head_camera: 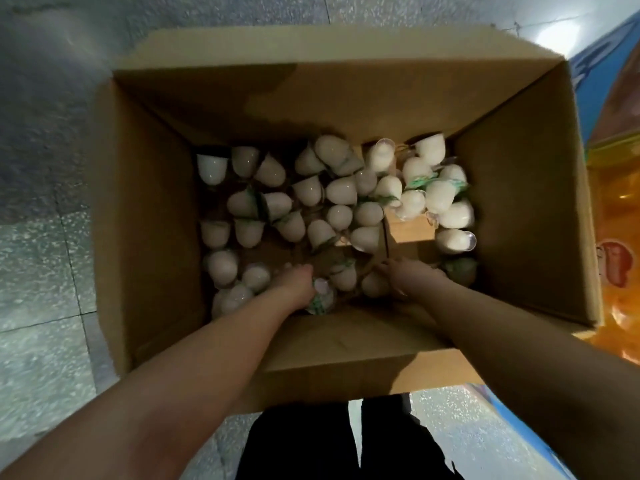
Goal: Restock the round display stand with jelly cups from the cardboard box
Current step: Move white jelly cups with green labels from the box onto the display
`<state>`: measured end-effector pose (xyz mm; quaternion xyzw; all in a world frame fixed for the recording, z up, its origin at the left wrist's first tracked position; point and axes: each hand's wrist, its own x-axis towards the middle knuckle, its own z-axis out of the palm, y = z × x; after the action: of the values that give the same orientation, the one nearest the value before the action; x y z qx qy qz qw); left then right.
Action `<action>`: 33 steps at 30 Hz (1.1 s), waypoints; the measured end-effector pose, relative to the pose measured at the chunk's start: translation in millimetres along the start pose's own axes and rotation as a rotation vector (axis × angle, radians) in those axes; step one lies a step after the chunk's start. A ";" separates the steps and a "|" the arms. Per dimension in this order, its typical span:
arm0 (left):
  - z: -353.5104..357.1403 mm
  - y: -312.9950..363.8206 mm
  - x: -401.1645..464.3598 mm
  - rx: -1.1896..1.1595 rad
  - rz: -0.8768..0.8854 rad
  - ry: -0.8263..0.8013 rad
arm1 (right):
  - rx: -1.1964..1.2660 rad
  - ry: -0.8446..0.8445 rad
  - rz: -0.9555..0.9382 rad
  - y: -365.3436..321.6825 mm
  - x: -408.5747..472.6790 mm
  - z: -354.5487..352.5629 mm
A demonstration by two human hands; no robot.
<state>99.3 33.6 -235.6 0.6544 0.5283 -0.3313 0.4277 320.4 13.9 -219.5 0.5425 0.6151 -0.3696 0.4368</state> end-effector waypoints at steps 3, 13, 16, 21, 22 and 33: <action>2.1 -6.7 4.6 0.011 0.007 0.010 | -0.174 0.027 -0.048 -5.7 8.7 4.8; -20.4 -2.5 -39.5 -0.277 -0.009 0.116 | 0.116 0.168 0.012 -2.8 -10.2 1.0; -34.6 -3.0 -74.9 -0.442 -0.014 0.204 | 0.584 0.201 0.118 10.8 -43.7 -6.1; -44.7 18.1 -135.0 -0.849 0.053 0.221 | 1.421 0.261 0.095 34.0 -117.2 -4.3; -45.7 29.4 -147.7 -0.944 0.072 0.206 | 1.532 0.299 0.075 37.4 -132.9 0.1; 45.2 225.7 -292.0 -0.985 0.465 0.122 | 2.077 0.673 0.069 90.2 -330.0 170.7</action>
<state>255.2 -143.8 51.5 0.4942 0.4863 0.0970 0.7140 442.8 -245.8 32.9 0.7369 0.0755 -0.5287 -0.4145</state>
